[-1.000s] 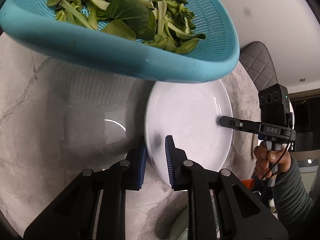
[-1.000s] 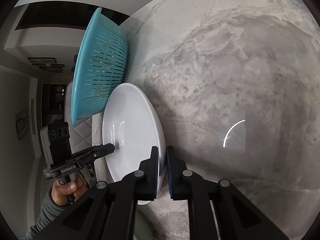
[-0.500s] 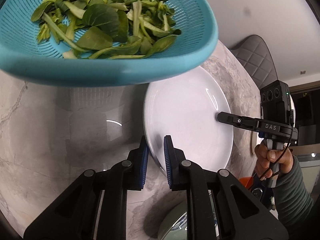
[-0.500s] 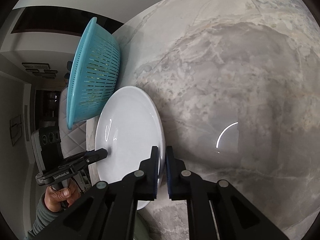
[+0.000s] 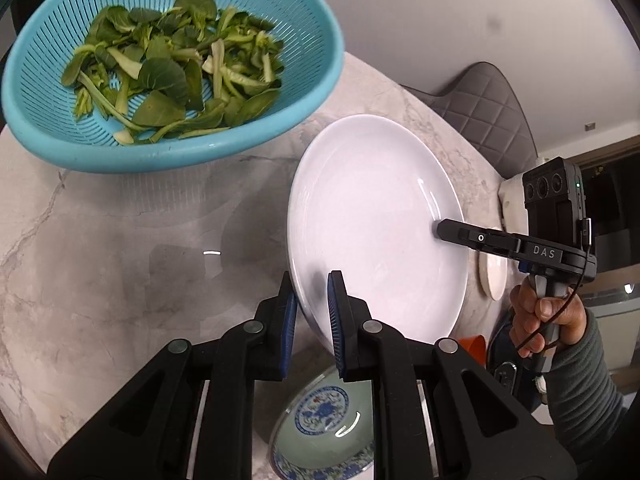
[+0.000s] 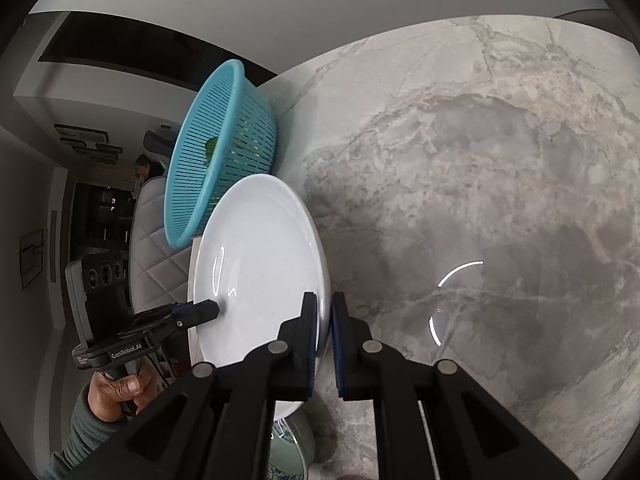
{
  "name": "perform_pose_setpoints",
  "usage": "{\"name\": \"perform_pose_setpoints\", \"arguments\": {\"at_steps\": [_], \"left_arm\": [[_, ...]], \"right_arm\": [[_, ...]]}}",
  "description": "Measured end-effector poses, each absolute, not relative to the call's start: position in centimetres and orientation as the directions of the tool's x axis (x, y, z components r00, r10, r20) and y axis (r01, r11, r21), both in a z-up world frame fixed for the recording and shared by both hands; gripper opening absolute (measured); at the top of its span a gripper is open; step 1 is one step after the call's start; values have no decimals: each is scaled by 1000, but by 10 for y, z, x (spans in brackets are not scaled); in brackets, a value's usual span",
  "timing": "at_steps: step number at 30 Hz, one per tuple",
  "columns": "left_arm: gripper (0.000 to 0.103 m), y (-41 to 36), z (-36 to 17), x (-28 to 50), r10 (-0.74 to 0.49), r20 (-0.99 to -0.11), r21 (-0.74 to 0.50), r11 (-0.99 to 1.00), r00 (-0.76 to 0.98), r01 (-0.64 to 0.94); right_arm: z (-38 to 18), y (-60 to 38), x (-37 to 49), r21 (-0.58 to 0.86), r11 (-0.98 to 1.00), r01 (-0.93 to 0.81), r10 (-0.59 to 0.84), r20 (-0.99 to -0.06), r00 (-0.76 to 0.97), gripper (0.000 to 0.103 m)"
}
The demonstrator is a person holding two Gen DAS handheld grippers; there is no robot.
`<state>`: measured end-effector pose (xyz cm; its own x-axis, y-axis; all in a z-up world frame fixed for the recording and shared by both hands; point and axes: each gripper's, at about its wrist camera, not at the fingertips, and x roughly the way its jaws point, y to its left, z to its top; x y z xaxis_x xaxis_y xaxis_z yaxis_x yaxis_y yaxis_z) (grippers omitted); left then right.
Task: Organize plates and bowls
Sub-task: 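Carry the white plate with both grippers and lower it onto the large plate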
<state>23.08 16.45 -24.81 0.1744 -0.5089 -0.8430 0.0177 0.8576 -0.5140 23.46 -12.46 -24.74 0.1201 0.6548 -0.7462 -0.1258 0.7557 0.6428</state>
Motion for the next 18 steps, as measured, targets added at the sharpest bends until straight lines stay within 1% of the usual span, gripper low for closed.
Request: {"name": "perform_pose_setpoints", "arguments": {"at_steps": [10, 18], "left_arm": [[14, 173, -204, 201, -524, -828, -520, 851, 197, 79], [14, 149, -181, 150, -534, -821, -518, 846, 203, 129]], "right_arm": [[-197, -132, 188, 647, 747, -156, 665, -720, 196, 9], [-170, -130, 138, 644, 748, -161, 663, -712, 230, 10]]}}
